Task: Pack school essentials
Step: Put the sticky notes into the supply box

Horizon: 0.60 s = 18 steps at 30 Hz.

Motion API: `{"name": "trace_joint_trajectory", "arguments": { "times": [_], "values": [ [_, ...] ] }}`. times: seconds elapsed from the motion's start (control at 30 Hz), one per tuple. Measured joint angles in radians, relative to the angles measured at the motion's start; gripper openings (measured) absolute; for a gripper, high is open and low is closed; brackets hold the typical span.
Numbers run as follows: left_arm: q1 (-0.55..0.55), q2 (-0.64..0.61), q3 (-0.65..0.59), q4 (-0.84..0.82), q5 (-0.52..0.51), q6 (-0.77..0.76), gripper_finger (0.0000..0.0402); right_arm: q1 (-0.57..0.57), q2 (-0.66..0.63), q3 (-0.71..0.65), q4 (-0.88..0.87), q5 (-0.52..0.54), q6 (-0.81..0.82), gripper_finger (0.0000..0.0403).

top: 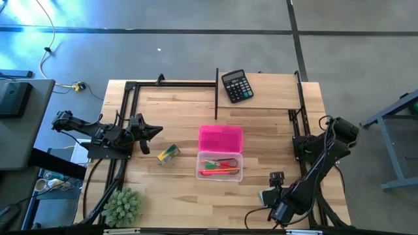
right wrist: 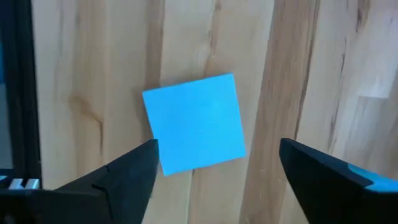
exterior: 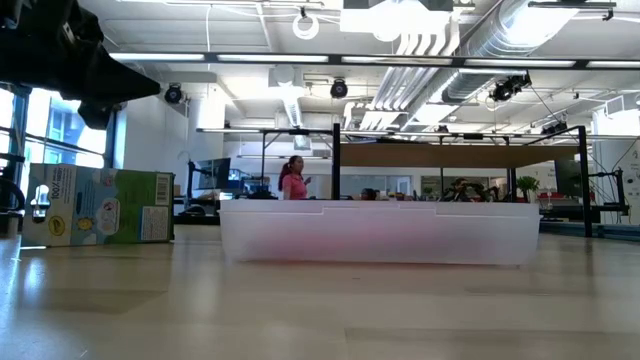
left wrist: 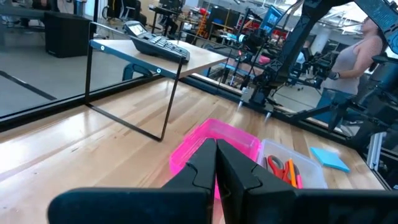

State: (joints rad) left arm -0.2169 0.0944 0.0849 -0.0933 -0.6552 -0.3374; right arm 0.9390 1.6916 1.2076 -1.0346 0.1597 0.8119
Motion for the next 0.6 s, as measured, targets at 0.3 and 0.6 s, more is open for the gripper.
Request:
{"name": "trace_joint_trajectory", "arguments": {
  "times": [0.3, 0.6],
  "values": [
    [0.0, 0.0, 0.0, 0.0, 0.0, 0.0, 0.0, 0.0, -0.002, -0.078, 0.099, -0.02, -0.061, 0.0396],
    [0.0, 0.0, 0.0, 0.0, 0.0, 0.0, 0.0001, 0.0, -0.002, -0.219, 0.286, -0.066, -0.111, 0.0399]
  ]
}}
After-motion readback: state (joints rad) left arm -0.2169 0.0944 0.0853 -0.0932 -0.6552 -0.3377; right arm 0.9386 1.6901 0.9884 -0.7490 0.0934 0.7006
